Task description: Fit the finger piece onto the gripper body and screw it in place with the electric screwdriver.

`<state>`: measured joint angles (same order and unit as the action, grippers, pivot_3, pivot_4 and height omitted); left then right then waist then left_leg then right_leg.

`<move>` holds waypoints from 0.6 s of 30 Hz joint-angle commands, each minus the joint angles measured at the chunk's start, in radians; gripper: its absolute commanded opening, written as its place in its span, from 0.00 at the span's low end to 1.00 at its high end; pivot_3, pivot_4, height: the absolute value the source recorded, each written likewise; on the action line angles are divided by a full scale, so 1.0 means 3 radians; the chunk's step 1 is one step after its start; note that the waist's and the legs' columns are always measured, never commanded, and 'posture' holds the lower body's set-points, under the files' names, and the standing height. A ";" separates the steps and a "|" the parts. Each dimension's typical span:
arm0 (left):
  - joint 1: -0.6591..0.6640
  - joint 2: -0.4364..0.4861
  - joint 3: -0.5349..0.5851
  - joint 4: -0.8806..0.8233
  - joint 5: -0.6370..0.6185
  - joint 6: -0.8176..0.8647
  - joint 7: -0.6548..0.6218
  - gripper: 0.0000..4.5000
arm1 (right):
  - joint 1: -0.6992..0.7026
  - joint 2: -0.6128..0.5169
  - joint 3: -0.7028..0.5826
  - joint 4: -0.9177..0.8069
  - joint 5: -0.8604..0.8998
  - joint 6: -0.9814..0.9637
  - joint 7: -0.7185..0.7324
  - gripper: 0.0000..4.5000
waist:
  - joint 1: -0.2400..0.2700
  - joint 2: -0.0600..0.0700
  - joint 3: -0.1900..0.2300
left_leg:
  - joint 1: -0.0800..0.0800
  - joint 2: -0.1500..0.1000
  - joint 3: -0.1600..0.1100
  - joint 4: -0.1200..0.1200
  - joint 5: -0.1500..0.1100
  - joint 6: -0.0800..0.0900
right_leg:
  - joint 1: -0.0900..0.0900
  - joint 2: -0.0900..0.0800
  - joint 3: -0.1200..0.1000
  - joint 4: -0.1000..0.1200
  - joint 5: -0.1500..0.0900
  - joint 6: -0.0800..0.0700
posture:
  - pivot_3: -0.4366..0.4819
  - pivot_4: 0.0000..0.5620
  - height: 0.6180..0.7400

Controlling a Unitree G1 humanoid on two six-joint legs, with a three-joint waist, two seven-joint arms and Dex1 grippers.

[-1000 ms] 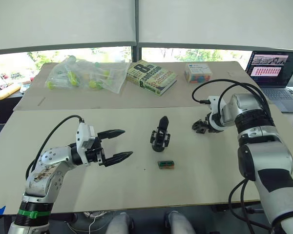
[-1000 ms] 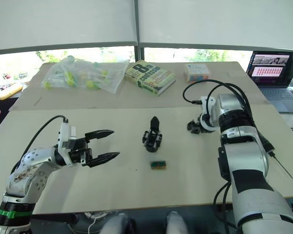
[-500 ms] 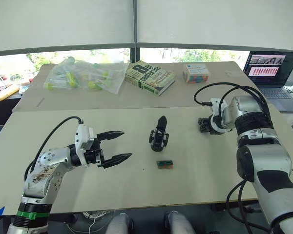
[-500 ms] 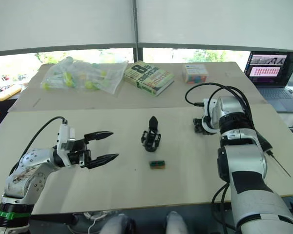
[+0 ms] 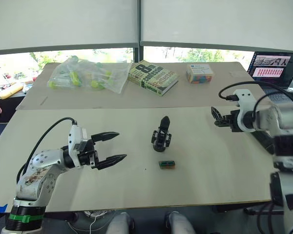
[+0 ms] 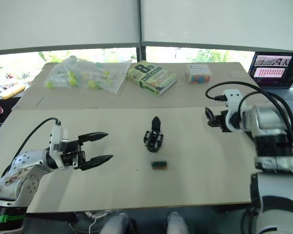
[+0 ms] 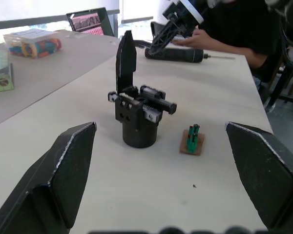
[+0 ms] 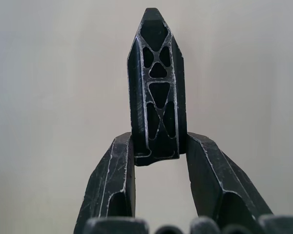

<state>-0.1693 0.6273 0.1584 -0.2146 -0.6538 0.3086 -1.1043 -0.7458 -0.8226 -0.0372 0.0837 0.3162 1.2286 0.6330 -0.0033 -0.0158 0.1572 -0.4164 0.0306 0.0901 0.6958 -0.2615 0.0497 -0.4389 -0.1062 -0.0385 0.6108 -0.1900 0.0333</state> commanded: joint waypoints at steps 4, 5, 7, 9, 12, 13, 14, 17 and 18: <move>-0.0329 -0.0363 0.0336 -0.0319 -0.0896 0.0665 0.0899 1.00 | 0.0904 0.0181 -0.0541 -0.1260 -0.0014 -0.1486 -0.0022 0.25 | -0.0009 -0.0001 0.0001 | 0.0001 0.0002 -0.0005 0.0002 0.0002 -0.0003 | 0.0001 0.0001 0.0000 0.0003 0.0000 0.0001 | 0.48 0.27 1.00; -0.0408 -0.0449 0.0362 -0.0355 -0.1057 0.0778 0.1103 1.00 | 0.1025 0.0331 -0.0575 -0.1404 -0.0091 -0.1923 -0.0113 0.25 | -0.0014 -0.0002 0.0001 | 0.0001 0.0002 -0.0006 0.0002 0.0002 -0.0003 | 0.0001 0.0001 0.0000 0.0003 0.0000 0.0002 | 0.48 0.27 1.00; -0.0522 -0.0557 0.0375 -0.0403 -0.1253 0.0944 0.1395 1.00 | 0.1216 0.0482 -0.0538 -0.1596 -0.0207 -0.2542 -0.0113 0.25 | -0.0014 -0.0002 0.0001 | 0.0002 0.0000 -0.0008 0.0004 0.0002 -0.0004 | 0.0003 0.0001 0.0002 0.0005 0.0000 0.0003 | 0.48 0.27 1.00; -0.0687 -0.0747 0.0331 -0.0436 -0.1383 0.1017 0.1702 1.00 | 0.1409 0.0568 -0.0335 -0.1707 -0.0423 -0.3175 -0.0061 0.25 | -0.0013 -0.0002 0.0001 | 0.0003 -0.0002 -0.0008 0.0007 0.0003 -0.0005 | 0.0003 0.0001 0.0004 0.0006 0.0001 0.0004 | 0.48 0.27 1.00; -0.0843 -0.1018 0.0175 -0.0521 -0.1359 0.0988 0.1941 1.00 | 0.1412 0.0841 -0.0072 -0.1674 -0.0659 -0.3507 -0.0301 0.25 | -0.0009 -0.0011 0.0002 | 0.0010 -0.0006 -0.0009 0.0011 0.0003 -0.0005 | 0.0013 0.0002 0.0002 0.0005 0.0002 0.0004 | 0.48 0.27 1.00; -0.0872 -0.1102 0.0120 -0.0525 -0.1312 0.0960 0.1985 1.00 | 0.1391 0.0892 0.0026 -0.1645 -0.0756 -0.3651 -0.0321 0.25 | -0.0010 -0.0011 0.0002 | 0.0011 -0.0007 -0.0009 0.0012 0.0003 -0.0006 | 0.0014 0.0002 0.0002 0.0005 0.0002 0.0004 | 0.48 0.27 1.00; -0.0895 -0.1163 0.0080 -0.0517 -0.1270 0.0930 0.2004 1.00 | 0.1373 0.0929 0.0096 -0.1623 -0.0825 -0.3740 -0.0331 0.25 | -0.0010 -0.0011 0.0002 | 0.0012 -0.0008 -0.0009 0.0012 0.0004 -0.0006 | 0.0015 0.0002 0.0003 0.0005 0.0002 0.0003 | 0.48 0.27 1.00; -0.0974 -0.1342 -0.0022 -0.0440 -0.1117 0.0832 0.2081 1.00 | 0.1298 0.0988 0.0285 -0.1607 -0.1023 -0.3831 -0.0366 0.25 | -0.0006 -0.0011 0.0002 | 0.0013 -0.0009 -0.0008 0.0012 0.0006 -0.0009 | 0.0015 0.0003 0.0004 0.0005 0.0002 0.0003 | 0.48 0.27 1.00; -0.0989 -0.1380 -0.0061 -0.0429 -0.1087 0.0823 0.2088 1.00 | 0.1268 0.1003 0.0339 -0.1610 -0.1081 -0.3804 -0.0376 0.25 | -0.0004 -0.0011 0.0002 | 0.0013 -0.0009 -0.0008 0.0012 0.0009 -0.0014 | 0.0015 0.0003 0.0003 0.0005 0.0002 0.0002 | 0.48 0.27 1.00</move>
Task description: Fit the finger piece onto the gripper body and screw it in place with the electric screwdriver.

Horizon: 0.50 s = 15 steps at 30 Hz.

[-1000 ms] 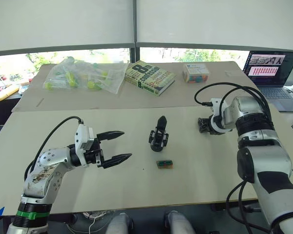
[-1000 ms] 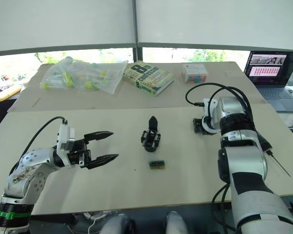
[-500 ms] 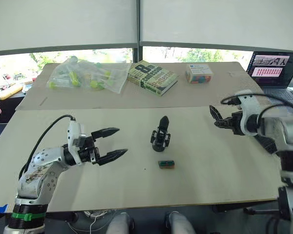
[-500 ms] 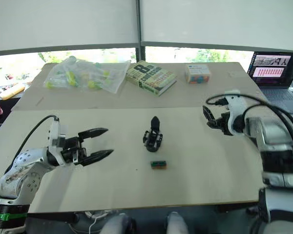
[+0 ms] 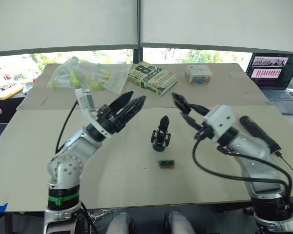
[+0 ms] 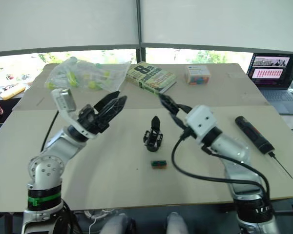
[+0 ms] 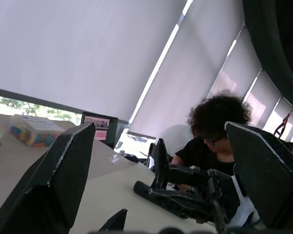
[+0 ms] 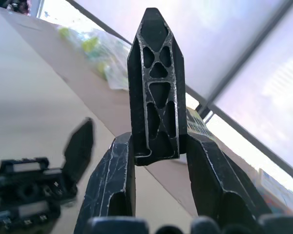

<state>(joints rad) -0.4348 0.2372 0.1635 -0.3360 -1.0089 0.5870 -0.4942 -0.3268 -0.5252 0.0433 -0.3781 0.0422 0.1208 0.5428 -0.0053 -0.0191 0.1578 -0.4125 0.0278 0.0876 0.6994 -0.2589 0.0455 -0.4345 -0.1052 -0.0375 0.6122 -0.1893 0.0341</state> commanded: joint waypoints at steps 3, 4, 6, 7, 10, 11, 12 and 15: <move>-0.0112 -0.0173 -0.0132 -0.0012 0.0151 -0.0118 0.0102 1.00 | -0.0217 0.0063 0.0156 -0.0082 -0.0252 -0.0030 -0.0097 0.25 | 0.0008 0.0000 0.0000 | 0.0000 0.0000 0.0000 0.0000 0.0002 -0.0003 | 0.0000 0.0002 0.0000 -0.0001 0.0001 -0.0001 | 0.48 0.27 1.00; -0.0100 -0.0225 -0.0150 -0.0007 0.0168 -0.0134 0.0133 1.00 | -0.0254 0.0080 0.0181 -0.0077 -0.0280 -0.0012 -0.0104 0.25 | 0.0009 0.0000 0.0000 | 0.0000 0.0000 0.0000 -0.0001 0.0002 -0.0003 | 0.0000 0.0002 0.0000 -0.0001 0.0001 -0.0001 | 0.48 0.27 1.00; -0.0086 -0.0296 -0.0184 0.0004 0.0210 -0.0153 0.0159 1.00 | -0.0303 0.0107 0.0210 -0.0066 -0.0311 0.0011 -0.0113 0.25 | 0.0011 0.0000 0.0000 | 0.0000 0.0001 -0.0001 -0.0001 0.0001 -0.0002 | 0.0000 0.0002 0.0000 -0.0001 0.0001 -0.0001 | 0.48 0.27 1.00; -0.0082 -0.0337 -0.0231 0.0032 0.0275 -0.0180 0.0156 1.00 | -0.0311 0.0130 0.0220 -0.0063 -0.0312 0.0020 -0.0121 0.25 | 0.0017 0.0000 0.0000 | 0.0000 0.0001 -0.0001 -0.0001 0.0001 -0.0001 | 0.0000 0.0002 0.0000 -0.0001 0.0001 -0.0001 | 0.48 0.27 1.00; -0.0089 -0.0502 -0.0311 0.0116 0.0366 -0.0262 0.0166 1.00 | -0.0255 0.0165 0.0301 -0.0066 -0.0375 -0.0069 -0.0109 0.25 | 0.0032 0.0000 0.0000 | 0.0001 0.0000 0.0000 0.0000 -0.0003 0.0005 | 0.0003 0.0002 -0.0001 -0.0003 0.0001 -0.0002 | 0.48 0.27 1.00; -0.0091 -0.0544 -0.0320 0.0131 0.0383 -0.0277 0.0178 1.00 | -0.0247 0.0176 0.0312 -0.0068 -0.0387 -0.0071 -0.0111 0.25 | 0.0035 0.0000 0.0000 | 0.0001 0.0000 0.0000 0.0000 -0.0003 0.0006 | 0.0004 0.0002 -0.0001 -0.0003 0.0001 -0.0002 | 0.48 0.27 1.00; -0.0087 -0.0567 -0.0334 0.0138 0.0408 -0.0292 0.0174 1.00 | -0.0248 0.0184 0.0321 -0.0066 -0.0396 -0.0065 -0.0113 0.25 | 0.0038 0.0000 0.0000 | 0.0001 0.0000 0.0000 0.0000 -0.0004 0.0007 | 0.0004 0.0002 -0.0001 -0.0004 0.0001 -0.0002 | 0.48 0.27 1.00; -0.0082 -0.0611 -0.0351 0.0163 0.0456 -0.0336 0.0145 0.94 | -0.0245 0.0205 0.0332 -0.0053 -0.0425 -0.0061 -0.0119 0.25 | 0.0040 0.0000 0.0000 | 0.0002 0.0000 0.0000 0.0000 -0.0004 0.0007 | 0.0004 0.0002 -0.0001 -0.0003 0.0001 -0.0002 | 0.48 0.27 1.00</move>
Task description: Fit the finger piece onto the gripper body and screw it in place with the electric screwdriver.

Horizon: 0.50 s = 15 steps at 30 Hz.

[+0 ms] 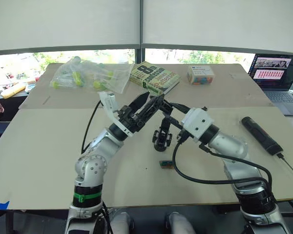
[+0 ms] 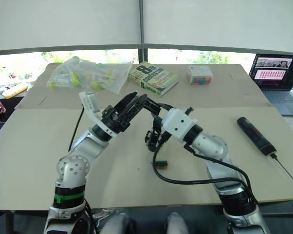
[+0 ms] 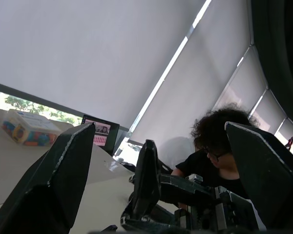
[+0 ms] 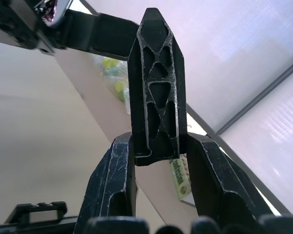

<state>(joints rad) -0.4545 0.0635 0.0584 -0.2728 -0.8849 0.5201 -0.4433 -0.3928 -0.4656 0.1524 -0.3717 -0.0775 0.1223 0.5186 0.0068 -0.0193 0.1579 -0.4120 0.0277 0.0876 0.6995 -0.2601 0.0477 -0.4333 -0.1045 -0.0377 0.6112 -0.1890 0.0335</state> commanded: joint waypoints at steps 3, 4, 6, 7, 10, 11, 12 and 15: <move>-0.0019 -0.0057 0.0001 -0.0035 0.0054 -0.0142 -0.0042 0.70 | -0.0024 0.0022 -0.0030 -0.0066 -0.0045 -0.0052 -0.0038 0.25 | 0.0001 0.0000 0.0000 | 0.0001 0.0001 0.0000 0.0000 0.0000 0.0000 | 0.0000 0.0001 0.0000 0.0000 0.0000 0.0000 | 0.48 0.27 1.00; -0.0018 -0.0063 -0.0002 -0.0032 0.0061 -0.0149 -0.0047 0.62 | -0.0025 0.0028 -0.0030 -0.0063 -0.0051 -0.0047 -0.0037 0.25 | 0.0001 0.0000 0.0000 | 0.0001 0.0000 0.0000 0.0000 0.0000 0.0000 | 0.0000 0.0001 0.0000 0.0000 0.0000 0.0000 | 0.48 0.27 1.00; -0.0011 -0.0075 -0.0007 -0.0035 0.0074 -0.0163 -0.0060 0.40 | -0.0024 0.0035 -0.0031 -0.0062 -0.0060 -0.0043 -0.0029 0.25 | 0.0002 0.0000 0.0000 | 0.0001 0.0001 0.0000 0.0000 0.0000 0.0000 | 0.0000 0.0001 0.0000 0.0000 0.0000 0.0000 | 0.48 0.27 1.00; -0.0010 -0.0079 -0.0006 -0.0034 0.0078 -0.0167 -0.0066 0.26 | -0.0027 0.0037 -0.0031 -0.0058 -0.0063 -0.0044 -0.0026 0.25 | 0.0002 0.0000 0.0000 | 0.0001 0.0000 0.0000 0.0000 0.0000 0.0000 | 0.0000 0.0001 0.0000 0.0000 0.0000 0.0000 | 0.48 0.27 1.00; -0.0006 -0.0093 -0.0015 -0.0024 0.0073 -0.0171 -0.0090 0.00 | -0.0026 0.0040 -0.0035 -0.0062 -0.0024 -0.0022 0.0019 0.25 | 0.0001 0.0000 0.0000 | 0.0001 0.0001 -0.0001 0.0000 0.0000 0.0000 | 0.0000 0.0001 0.0000 0.0000 0.0000 0.0000 | 0.48 0.27 1.00; -0.0003 -0.0100 -0.0023 -0.0019 0.0069 -0.0172 -0.0105 0.00 | -0.0026 0.0039 -0.0036 -0.0063 -0.0012 -0.0014 0.0031 0.25 | 0.0002 0.0000 0.0000 | 0.0001 0.0001 -0.0001 0.0000 0.0000 0.0000 | 0.0000 0.0001 0.0000 0.0000 0.0000 0.0000 | 0.48 0.27 1.00; -0.0002 -0.0115 -0.0036 -0.0011 0.0071 -0.0178 -0.0114 0.00 | -0.0023 0.0036 -0.0034 -0.0073 0.0005 -0.0021 0.0050 0.25 | 0.0006 0.0000 0.0000 | 0.0001 0.0001 -0.0001 0.0000 -0.0001 0.0001 | 0.0000 0.0001 0.0000 0.0000 0.0000 0.0000 | 0.48 0.27 1.00; -0.0013 -0.0154 -0.0038 0.0017 0.0074 -0.0208 -0.0128 0.00 | -0.0008 0.0002 -0.0101 -0.0165 0.0171 0.0052 0.0168 0.25 | 0.0011 0.0000 0.0000 | 0.0001 0.0001 -0.0001 0.0000 -0.0001 0.0001 | 0.0001 0.0001 0.0000 -0.0001 0.0000 0.0000 | 0.48 0.27 1.00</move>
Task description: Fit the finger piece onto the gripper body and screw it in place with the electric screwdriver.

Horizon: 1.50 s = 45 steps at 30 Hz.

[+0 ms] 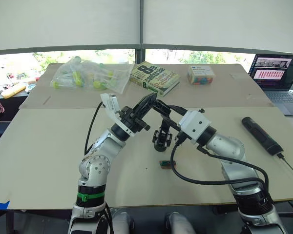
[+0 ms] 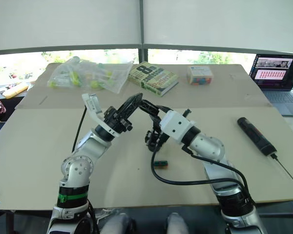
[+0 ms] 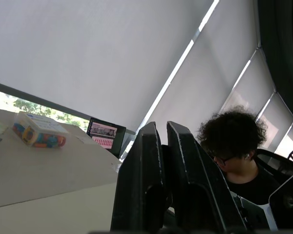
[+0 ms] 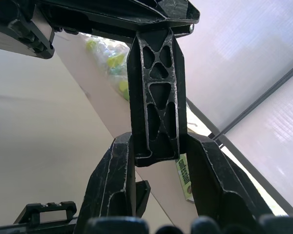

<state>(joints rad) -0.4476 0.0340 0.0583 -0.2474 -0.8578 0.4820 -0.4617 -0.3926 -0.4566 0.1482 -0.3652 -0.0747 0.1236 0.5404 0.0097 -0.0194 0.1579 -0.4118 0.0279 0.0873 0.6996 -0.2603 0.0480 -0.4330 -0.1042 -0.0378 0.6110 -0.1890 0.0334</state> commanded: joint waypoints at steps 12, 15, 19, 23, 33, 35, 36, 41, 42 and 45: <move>-0.0327 0.0770 0.0246 0.0200 -0.0353 0.0336 -0.0913 0.00 | -0.0555 -0.0904 -0.0758 -0.0146 0.2029 0.1632 0.1319 0.99 | -0.0006 -0.0001 0.0002 | 0.0005 0.0007 -0.0002 -0.0003 -0.0001 0.0001 | 0.0001 0.0007 -0.0001 -0.0001 0.0001 -0.0004 | 0.48 0.27 1.00; -0.0450 0.1172 0.0176 0.0311 -0.0363 0.0578 -0.1328 0.00 | -0.0913 -0.1186 -0.0821 0.0102 0.2766 0.2665 0.1574 0.99 | -0.0016 -0.0002 0.0003 | 0.0005 0.0008 -0.0001 -0.0004 -0.0001 0.0001 | 0.0001 0.0008 -0.0001 -0.0001 0.0002 -0.0007 | 0.48 0.27 1.00; -0.0564 0.1515 -0.0023 0.0332 -0.0362 0.0866 -0.1803 0.00 | -0.1082 -0.1443 -0.0603 0.0454 0.3002 0.3235 0.1864 0.99 | 0.0005 -0.0003 0.0004 | 0.0004 0.0011 -0.0001 -0.0005 -0.0001 0.0001 | 0.0002 0.0008 -0.0001 -0.0004 0.0002 -0.0008 | 0.48 0.27 1.00; -0.0673 0.1587 -0.0131 0.0321 -0.0392 0.1105 -0.1942 0.00 | -0.1189 -0.1474 -0.0303 0.0438 0.3083 0.3562 0.1951 0.99 | 0.0005 -0.0004 0.0004 | -0.0006 0.0009 0.0000 -0.0002 -0.0002 0.0003 | -0.0004 0.0006 -0.0001 -0.0005 0.0002 -0.0007 | 0.48 0.27 1.00; -0.0685 0.1408 -0.0443 0.0285 -0.0092 0.1052 -0.2029 0.00 | -0.1434 -0.0915 -0.0317 0.0328 0.3560 0.4442 0.1486 0.99 | 0.0005 -0.0004 0.0004 | -0.0012 0.0010 0.0000 0.0000 -0.0001 0.0002 | -0.0012 0.0009 0.0001 0.0000 0.0003 -0.0007 | 0.48 0.27 1.00; -0.0676 0.1370 -0.0457 0.0272 -0.0066 0.1055 -0.2010 0.00 | -0.1427 -0.0905 -0.0280 0.0258 0.3566 0.4458 0.1446 0.99 | 0.0012 -0.0004 0.0004 | -0.0012 0.0009 0.0000 0.0000 -0.0001 0.0002 | -0.0012 0.0007 0.0001 0.0000 0.0003 -0.0007 | 0.48 0.27 1.00; -0.0668 0.1348 -0.0451 0.0261 -0.0067 0.1062 -0.1987 0.00 | -0.1413 -0.0901 -0.0275 0.0229 0.3568 0.4465 0.1421 0.99 | 0.0012 -0.0004 0.0004 | -0.0014 0.0008 0.0000 0.0001 -0.0001 0.0002 | -0.0012 0.0006 0.0000 0.0000 0.0003 -0.0007 | 0.48 0.27 1.00; -0.0619 0.1338 -0.0457 0.0223 -0.0041 0.1095 -0.1953 0.00 | -0.1355 -0.0882 -0.0313 0.0163 0.3582 0.4474 0.1332 0.99 | 0.0004 -0.0004 0.0004 | -0.0013 0.0008 0.0000 0.0001 -0.0002 0.0002 | -0.0013 0.0006 0.0001 0.0000 0.0003 -0.0007 | 0.48 0.27 1.00; -0.0612 0.1338 -0.0464 0.0220 -0.0028 0.1098 -0.1950 0.00 | -0.1348 -0.0873 -0.0321 0.0160 0.3579 0.4467 0.1310 0.99 | 0.0003 -0.0004 0.0004 | -0.0013 0.0009 -0.0001 0.0001 -0.0002 0.0002 | -0.0013 0.0007 0.0001 0.0001 0.0003 -0.0007 | 0.48 0.27 1.00; -0.0604 0.1330 -0.0474 0.0211 -0.0022 0.1112 -0.1936 0.00 | -0.1335 -0.0852 -0.0338 0.0165 0.3583 0.4449 0.1252 0.73 | 0.0003 -0.0004 0.0004 | -0.0013 0.0009 0.0000 0.0001 -0.0001 0.0002 | -0.0013 0.0007 0.0000 0.0001 0.0003 -0.0007 | 0.48 0.27 1.00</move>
<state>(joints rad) -0.6251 0.4343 -0.0902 -0.1469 -0.8636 0.8130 -1.0415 -0.7909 -0.7170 0.0853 -0.2923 0.9787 1.4652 0.9254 0.0106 -0.0207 0.1593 -0.4158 0.0305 0.0871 0.7000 -0.2607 0.0487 -0.4370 -0.1020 -0.0376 0.6112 -0.1881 0.0313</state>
